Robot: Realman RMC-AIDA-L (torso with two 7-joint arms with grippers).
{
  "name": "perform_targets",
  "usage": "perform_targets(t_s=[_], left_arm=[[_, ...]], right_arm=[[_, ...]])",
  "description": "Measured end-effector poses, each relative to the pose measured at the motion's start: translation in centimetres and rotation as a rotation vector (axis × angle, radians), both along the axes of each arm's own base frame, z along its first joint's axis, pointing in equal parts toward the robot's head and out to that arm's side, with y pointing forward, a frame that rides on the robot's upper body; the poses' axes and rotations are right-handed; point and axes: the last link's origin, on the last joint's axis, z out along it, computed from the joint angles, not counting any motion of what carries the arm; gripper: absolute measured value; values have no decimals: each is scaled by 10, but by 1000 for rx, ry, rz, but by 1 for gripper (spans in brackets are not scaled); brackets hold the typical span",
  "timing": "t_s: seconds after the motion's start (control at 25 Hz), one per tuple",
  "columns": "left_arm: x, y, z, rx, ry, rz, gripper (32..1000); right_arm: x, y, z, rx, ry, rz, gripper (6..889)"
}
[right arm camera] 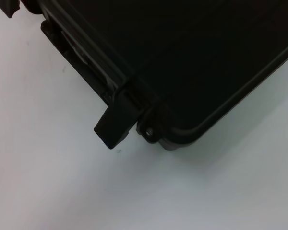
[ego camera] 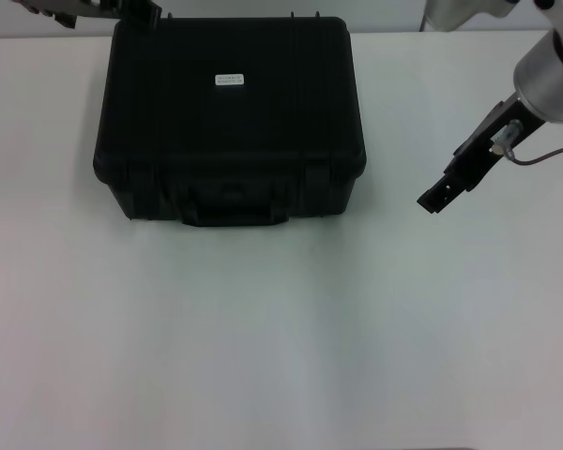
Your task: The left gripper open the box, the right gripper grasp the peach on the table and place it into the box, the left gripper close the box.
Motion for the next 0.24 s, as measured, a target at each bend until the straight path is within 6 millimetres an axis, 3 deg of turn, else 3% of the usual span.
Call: perform_targets(t_s=[0.24], left_arm=[[0,0,0,-1,1,-1,876]], right_arm=[[0,0,0,-1,-1,1,866]])
